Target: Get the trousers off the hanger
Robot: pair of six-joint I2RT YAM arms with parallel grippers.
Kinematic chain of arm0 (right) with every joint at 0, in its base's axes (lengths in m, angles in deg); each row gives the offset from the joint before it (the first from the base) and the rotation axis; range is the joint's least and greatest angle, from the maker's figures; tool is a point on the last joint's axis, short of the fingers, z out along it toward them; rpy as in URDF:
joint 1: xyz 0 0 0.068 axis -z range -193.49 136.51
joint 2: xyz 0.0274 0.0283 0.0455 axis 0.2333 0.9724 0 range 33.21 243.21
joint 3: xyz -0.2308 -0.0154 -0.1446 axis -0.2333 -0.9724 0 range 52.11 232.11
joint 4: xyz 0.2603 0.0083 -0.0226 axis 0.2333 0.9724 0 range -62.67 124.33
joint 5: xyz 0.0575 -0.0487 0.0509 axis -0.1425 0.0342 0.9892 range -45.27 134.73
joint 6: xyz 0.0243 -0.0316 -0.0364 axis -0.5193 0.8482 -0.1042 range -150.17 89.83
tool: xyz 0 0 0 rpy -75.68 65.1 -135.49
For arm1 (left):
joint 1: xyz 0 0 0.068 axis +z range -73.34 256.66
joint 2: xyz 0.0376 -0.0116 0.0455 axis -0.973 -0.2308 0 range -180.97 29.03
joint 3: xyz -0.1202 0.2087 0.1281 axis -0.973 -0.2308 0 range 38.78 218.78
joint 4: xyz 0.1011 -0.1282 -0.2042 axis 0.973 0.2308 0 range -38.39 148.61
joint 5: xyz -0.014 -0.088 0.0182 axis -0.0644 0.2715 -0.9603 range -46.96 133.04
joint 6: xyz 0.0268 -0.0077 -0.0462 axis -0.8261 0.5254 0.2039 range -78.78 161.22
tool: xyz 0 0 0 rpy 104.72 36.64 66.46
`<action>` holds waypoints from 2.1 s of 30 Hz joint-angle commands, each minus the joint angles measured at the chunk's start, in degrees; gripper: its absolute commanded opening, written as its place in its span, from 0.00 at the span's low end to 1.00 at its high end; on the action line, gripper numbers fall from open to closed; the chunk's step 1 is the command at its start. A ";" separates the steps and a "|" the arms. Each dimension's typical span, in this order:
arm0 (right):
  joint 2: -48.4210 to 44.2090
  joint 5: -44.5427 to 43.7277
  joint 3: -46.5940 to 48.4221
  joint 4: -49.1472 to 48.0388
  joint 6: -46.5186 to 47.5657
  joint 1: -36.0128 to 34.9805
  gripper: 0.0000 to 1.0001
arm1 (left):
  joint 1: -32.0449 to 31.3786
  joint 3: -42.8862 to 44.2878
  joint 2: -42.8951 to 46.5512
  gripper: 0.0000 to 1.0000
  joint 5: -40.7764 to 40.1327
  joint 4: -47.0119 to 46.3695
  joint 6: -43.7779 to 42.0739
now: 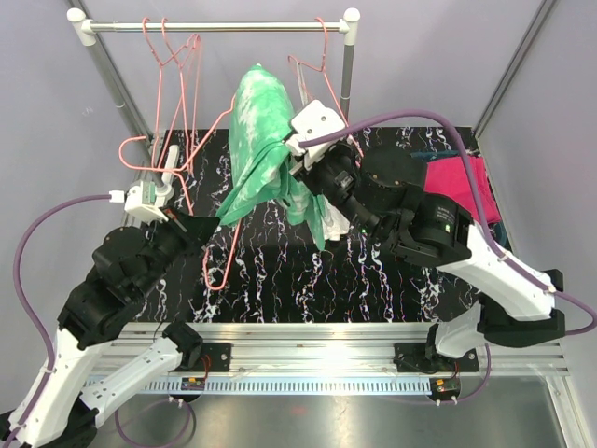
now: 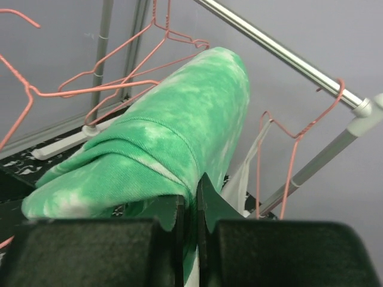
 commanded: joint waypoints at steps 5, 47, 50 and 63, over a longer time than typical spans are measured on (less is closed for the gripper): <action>-15.67 12.30 -14.46 -18.43 -12.93 0.31 0.00 | 0.37 0.85 -1.90 0.00 -14.00 -1.81 10.91; -9.44 -11.75 7.67 -17.03 11.29 0.31 0.00 | 0.37 -6.71 -2.61 0.00 -7.59 -3.05 3.29; -9.70 -17.10 6.79 -22.47 21.19 0.31 0.00 | 0.37 -5.82 -2.61 0.00 -8.20 -1.38 1.62; -8.91 -35.04 -7.77 -46.30 48.50 18.99 0.00 | 0.37 0.50 -5.24 0.00 -5.84 2.84 -4.36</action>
